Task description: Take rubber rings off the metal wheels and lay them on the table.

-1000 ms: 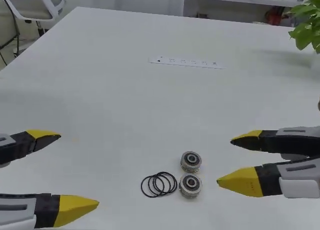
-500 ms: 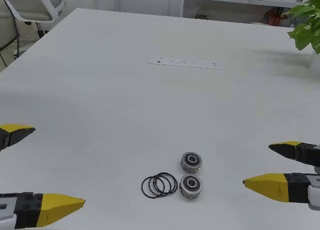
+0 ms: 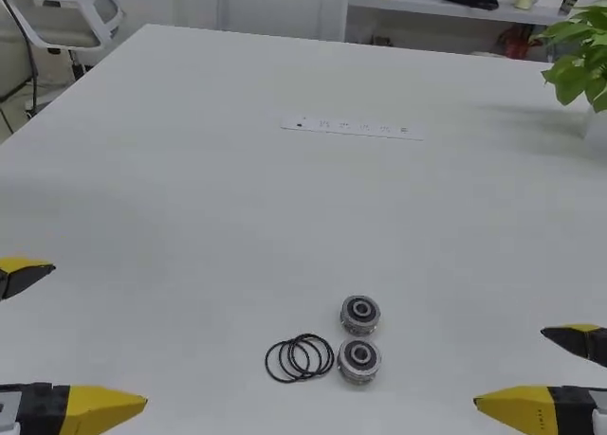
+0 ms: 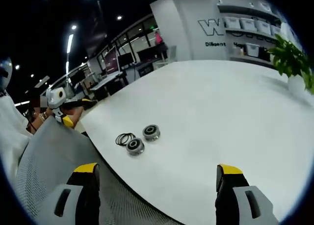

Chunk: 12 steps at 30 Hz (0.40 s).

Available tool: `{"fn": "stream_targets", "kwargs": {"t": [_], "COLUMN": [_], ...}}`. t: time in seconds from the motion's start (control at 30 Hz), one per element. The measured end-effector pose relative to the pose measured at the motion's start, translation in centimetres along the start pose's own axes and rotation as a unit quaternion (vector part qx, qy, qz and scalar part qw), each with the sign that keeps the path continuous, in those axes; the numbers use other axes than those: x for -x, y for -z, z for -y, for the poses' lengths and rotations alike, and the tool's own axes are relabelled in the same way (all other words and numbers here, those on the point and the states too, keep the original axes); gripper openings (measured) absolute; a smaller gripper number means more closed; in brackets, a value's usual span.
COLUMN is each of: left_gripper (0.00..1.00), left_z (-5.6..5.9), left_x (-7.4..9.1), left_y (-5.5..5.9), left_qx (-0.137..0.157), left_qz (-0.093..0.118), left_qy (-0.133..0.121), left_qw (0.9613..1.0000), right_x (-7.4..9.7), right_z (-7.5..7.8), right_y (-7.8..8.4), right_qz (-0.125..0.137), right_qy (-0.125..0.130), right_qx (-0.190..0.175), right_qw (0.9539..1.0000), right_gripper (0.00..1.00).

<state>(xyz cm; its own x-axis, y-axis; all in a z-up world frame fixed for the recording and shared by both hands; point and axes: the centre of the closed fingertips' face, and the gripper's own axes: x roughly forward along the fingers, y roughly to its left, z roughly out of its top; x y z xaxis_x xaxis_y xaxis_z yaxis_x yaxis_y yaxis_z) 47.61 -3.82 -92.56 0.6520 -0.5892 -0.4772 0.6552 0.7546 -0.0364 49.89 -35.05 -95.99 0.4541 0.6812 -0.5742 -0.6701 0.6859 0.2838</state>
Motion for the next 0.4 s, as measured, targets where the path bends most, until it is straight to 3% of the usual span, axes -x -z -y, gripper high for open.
{"fn": "stream_targets", "kwargs": {"t": [0.4], "left_gripper": [1.00], "left_z": [0.65], "left_x": [-0.05], "left_y": [-0.30], "left_qx": [0.002], "left_qz": [0.002], "left_qy": [0.001], "left_qw": [1.0000], "right_x": [-0.03], "right_z": [-0.62], "right_y": [0.36], "right_qz": [-0.006], "right_qy": [-0.009], "right_qx": [-0.005], "right_qw": [0.9999], "right_gripper": [0.97]}}
